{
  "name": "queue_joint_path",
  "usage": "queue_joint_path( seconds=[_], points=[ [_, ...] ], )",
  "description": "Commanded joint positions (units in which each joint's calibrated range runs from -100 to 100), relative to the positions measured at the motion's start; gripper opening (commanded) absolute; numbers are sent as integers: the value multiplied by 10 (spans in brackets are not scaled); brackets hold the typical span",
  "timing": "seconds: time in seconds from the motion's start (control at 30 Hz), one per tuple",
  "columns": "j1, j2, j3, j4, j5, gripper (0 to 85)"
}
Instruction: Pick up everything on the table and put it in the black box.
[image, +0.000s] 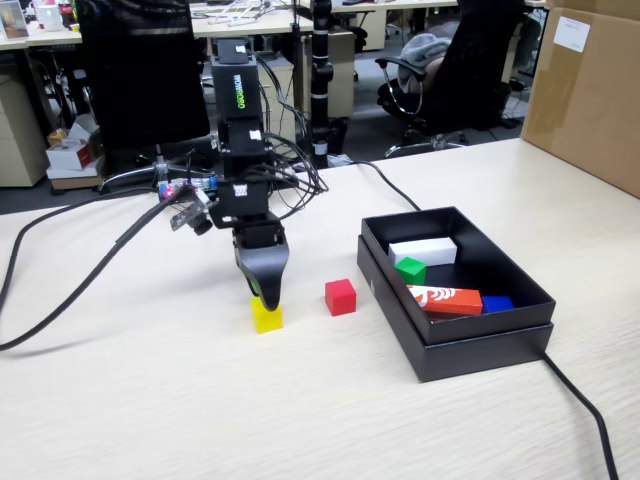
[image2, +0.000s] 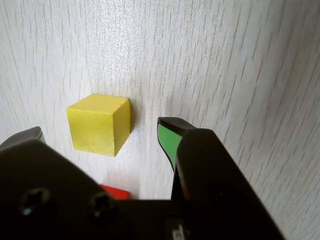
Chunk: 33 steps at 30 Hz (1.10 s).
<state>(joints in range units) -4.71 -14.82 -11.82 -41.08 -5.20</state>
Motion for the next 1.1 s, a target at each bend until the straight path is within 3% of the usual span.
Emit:
queue_joint_path(
  seconds=[0.0,0.33,0.5,0.7,0.8,1.07],
  points=[
    [-1,9,45,24,0,448],
    [0,78,68,27,1,436],
    [2,81,59,27,-7,289],
    [8,96,44,18,-20,273],
    [7,96,48,19,-21,124],
    [6,95,52,18,-21,66]
  ],
)
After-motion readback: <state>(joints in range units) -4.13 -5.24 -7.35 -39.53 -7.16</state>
